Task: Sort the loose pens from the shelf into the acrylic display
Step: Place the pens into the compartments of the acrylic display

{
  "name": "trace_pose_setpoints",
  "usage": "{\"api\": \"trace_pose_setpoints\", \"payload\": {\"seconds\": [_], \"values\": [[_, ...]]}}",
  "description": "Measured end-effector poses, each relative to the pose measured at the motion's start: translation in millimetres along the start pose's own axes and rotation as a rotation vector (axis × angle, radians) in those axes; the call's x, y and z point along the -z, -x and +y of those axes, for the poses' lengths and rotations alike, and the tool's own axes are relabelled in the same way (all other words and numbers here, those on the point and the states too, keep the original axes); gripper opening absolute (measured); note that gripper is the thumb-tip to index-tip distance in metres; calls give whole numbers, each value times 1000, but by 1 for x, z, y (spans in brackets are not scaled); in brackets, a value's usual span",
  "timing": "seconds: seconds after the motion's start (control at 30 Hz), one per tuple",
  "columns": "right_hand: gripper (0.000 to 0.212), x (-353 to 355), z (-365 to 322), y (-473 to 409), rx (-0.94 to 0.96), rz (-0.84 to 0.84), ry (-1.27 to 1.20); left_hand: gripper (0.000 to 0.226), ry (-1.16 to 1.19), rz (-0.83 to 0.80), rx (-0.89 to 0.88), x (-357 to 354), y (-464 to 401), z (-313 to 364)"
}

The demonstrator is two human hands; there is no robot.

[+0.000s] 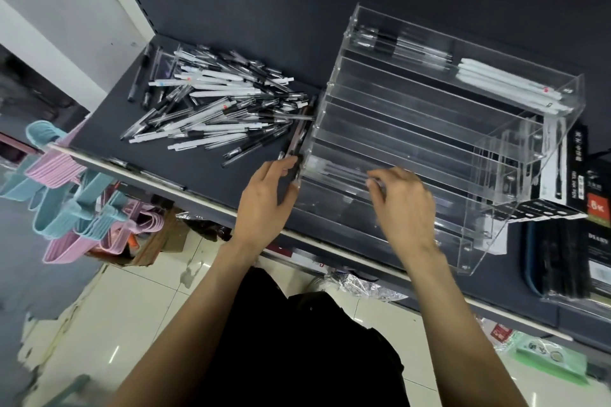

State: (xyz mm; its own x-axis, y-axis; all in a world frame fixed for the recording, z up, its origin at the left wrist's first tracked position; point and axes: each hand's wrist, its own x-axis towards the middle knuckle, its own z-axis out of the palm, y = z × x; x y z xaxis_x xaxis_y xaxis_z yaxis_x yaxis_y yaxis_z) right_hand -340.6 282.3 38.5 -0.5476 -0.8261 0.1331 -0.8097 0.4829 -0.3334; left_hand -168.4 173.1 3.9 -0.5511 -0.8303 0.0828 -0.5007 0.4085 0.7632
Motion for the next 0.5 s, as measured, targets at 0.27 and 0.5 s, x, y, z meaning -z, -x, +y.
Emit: {"api": "trace_pose_setpoints", "payload": {"seconds": [0.27, 0.5], "values": [[20, -19, -113, 10, 166, -22, -292, 14, 50, 270, 78, 89, -9, -69], [54, -92, -167, -35, 7, -443, 125, 34, -363, -53, 2, 128, -57, -145]]}}
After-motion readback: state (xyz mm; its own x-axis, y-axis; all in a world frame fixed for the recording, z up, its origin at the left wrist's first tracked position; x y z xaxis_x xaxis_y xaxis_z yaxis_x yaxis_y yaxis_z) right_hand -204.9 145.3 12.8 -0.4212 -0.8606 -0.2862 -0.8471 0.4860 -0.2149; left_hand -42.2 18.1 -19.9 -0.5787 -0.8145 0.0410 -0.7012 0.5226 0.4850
